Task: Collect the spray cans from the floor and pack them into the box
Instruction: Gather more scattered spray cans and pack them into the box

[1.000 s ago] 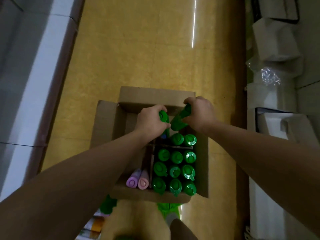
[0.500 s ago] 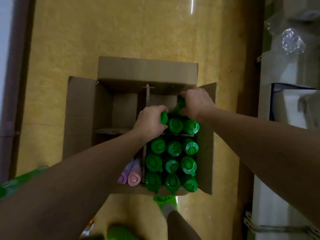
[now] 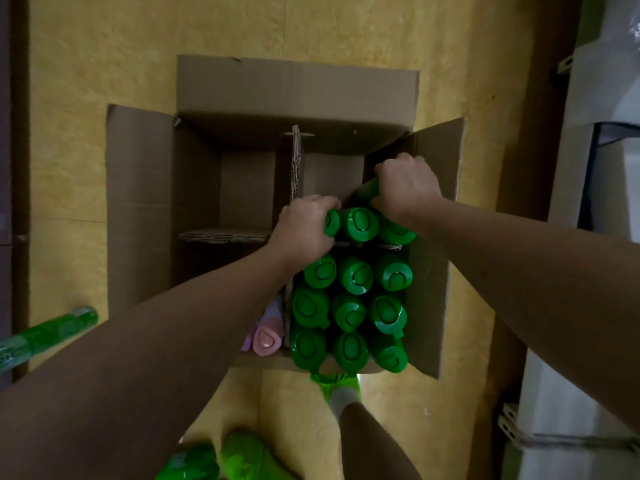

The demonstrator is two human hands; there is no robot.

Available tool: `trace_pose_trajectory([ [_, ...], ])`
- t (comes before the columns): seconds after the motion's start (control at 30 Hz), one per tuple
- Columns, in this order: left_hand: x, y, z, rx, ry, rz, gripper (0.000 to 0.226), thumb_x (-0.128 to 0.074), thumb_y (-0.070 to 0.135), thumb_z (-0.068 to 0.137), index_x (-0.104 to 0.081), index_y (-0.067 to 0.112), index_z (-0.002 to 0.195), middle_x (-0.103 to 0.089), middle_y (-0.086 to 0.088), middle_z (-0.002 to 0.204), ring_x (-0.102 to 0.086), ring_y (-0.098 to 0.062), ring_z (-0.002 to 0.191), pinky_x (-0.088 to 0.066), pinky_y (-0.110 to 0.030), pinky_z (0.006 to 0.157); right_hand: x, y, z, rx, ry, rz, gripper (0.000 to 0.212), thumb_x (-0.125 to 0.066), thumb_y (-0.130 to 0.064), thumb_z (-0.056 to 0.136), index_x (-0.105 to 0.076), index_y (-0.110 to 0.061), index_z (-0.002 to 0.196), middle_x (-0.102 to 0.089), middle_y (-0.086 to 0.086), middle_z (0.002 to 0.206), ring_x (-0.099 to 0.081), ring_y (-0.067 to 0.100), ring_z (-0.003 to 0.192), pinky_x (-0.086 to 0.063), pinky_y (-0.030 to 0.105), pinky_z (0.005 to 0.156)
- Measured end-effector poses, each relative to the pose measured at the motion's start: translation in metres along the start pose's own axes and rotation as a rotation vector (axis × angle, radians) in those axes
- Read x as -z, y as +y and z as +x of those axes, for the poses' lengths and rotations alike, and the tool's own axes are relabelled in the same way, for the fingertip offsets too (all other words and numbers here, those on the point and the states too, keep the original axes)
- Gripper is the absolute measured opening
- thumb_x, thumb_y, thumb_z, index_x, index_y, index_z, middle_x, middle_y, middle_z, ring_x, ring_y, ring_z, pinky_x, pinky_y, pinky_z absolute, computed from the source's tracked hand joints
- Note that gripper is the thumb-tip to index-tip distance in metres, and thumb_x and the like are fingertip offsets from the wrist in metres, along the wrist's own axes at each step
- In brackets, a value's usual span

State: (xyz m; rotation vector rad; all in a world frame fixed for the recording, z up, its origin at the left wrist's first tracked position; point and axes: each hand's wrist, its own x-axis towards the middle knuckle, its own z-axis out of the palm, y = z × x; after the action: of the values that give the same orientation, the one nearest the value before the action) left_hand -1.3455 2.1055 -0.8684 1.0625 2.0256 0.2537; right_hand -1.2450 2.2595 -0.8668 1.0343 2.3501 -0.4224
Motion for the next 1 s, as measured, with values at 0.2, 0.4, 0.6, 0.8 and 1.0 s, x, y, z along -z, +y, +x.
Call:
trace_pose_trajectory([
  [0.2, 0.002, 0.001, -0.002, 0.061, -0.03, -0.066, 0.075, -0.089, 0.02, 0.069, -0.056, 0.026, 0.135, -0.056, -0.001, 0.138, -0.051, -0.026, 0.126, -0.044, -0.041, 0.106, -0.006, 0.002, -0.001, -0.014, -0.032, -0.045, 0.028, -0.066, -0.024, 0.089, -0.064, -0.014, 0.115, -0.049, 0.012, 0.105, -0.05, 0.032, 0.093, -0.046, 0.041, 0.072],
  [0.4, 0.002, -0.006, -0.006, 0.116, -0.108, -0.199, 0.098, -0.089, 0.021, 0.071, -0.034, 0.025, 0.152, -0.046, -0.006, 0.148, -0.044, -0.028, 0.134, -0.043, -0.044, 0.108, -0.003, -0.005, 0.008, -0.022, -0.067, -0.081, 0.024, -0.069, -0.021, 0.087, -0.066, -0.012, 0.11, -0.044, 0.009, 0.096, -0.052, 0.031, 0.087, -0.053, 0.043, 0.071],
  [0.6, -0.006, -0.01, -0.017, 0.04, 0.052, -0.255, 0.077, -0.076, 0.024, 0.084, -0.039, 0.024, 0.151, -0.041, 0.0, 0.153, -0.04, -0.022, 0.138, -0.034, -0.034, 0.112, 0.002, -0.017, 0.0, -0.086, -0.119, -0.154, 0.037, -0.056, -0.042, 0.093, -0.059, -0.019, 0.123, -0.049, 0.014, 0.118, -0.051, 0.038, 0.108, -0.043, 0.047, 0.082],
  [0.8, 0.003, -0.028, -0.042, 0.036, 0.275, -0.345, 0.061, -0.07, 0.025, 0.088, -0.048, 0.024, 0.145, -0.046, 0.001, 0.151, -0.042, -0.019, 0.138, -0.035, -0.035, 0.115, 0.013, -0.049, -0.025, 0.085, 0.059, -0.187, 0.048, -0.049, -0.053, 0.095, -0.055, -0.023, 0.131, -0.049, 0.018, 0.129, -0.043, 0.04, 0.12, -0.038, 0.053, 0.097],
  [1.0, 0.019, -0.073, -0.085, 0.129, 0.406, -0.22, 0.064, -0.064, 0.038, 0.09, -0.043, 0.02, 0.148, -0.037, -0.008, 0.157, -0.027, -0.029, 0.147, -0.024, -0.043, 0.121, 0.007, -0.13, -0.054, 0.32, 0.089, -0.155, 0.055, -0.055, -0.05, 0.092, -0.046, -0.024, 0.14, -0.046, 0.015, 0.139, -0.042, 0.038, 0.125, -0.041, 0.05, 0.098],
])
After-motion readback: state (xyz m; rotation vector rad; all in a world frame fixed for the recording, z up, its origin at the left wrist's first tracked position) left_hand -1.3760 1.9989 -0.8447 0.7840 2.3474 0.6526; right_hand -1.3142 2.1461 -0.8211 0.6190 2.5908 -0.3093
